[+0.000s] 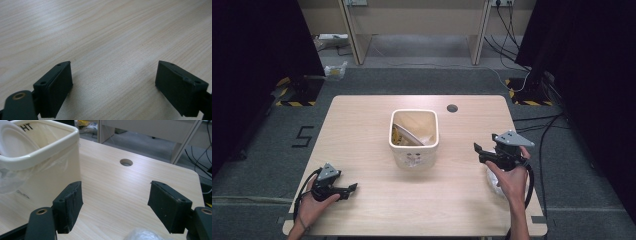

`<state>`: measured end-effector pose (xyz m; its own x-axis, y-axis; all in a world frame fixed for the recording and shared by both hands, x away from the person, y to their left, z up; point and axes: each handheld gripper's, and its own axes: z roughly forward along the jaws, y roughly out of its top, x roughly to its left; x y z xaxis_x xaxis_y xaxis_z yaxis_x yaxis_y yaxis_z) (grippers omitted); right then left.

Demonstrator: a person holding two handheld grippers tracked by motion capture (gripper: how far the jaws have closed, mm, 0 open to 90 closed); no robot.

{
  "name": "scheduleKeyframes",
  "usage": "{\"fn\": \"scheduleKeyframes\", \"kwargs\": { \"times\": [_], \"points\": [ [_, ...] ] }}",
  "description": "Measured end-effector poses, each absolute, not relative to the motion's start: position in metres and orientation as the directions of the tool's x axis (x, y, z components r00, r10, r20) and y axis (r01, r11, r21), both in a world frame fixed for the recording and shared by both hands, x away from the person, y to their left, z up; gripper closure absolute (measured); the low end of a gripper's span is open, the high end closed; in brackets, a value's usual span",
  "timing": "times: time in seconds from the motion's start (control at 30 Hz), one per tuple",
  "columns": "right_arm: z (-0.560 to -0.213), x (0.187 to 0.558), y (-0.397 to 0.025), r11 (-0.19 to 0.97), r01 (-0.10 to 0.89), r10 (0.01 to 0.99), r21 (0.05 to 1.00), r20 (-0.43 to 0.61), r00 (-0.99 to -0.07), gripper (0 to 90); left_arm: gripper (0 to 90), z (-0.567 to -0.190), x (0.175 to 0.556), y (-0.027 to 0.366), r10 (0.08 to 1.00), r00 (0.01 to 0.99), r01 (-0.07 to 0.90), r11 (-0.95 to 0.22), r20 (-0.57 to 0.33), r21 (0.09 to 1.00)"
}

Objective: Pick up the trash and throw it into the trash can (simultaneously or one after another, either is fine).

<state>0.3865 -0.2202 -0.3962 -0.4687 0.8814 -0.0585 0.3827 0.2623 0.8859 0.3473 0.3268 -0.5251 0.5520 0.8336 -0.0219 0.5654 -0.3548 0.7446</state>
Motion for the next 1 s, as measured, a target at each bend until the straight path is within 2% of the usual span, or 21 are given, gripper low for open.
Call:
{"fn": "scheduleKeyframes", "kwargs": {
  "times": [0.67,1.0],
  "points": [
    [-0.432,0.368,-0.251,0.264,0.491,0.918,0.83,-0.061,-0.391,25.2,13.2,-0.525,0.347,0.327,0.833,0.553,0.565,-0.356,-0.021,0.744],
    [-0.443,0.363,-0.26,0.252,0.515,0.927,0.819,-0.052,-0.371,25.2,13.2,-0.525,0.347,0.327,0.833,0.553,0.566,-0.357,-0.02,0.743]
  ]
}}
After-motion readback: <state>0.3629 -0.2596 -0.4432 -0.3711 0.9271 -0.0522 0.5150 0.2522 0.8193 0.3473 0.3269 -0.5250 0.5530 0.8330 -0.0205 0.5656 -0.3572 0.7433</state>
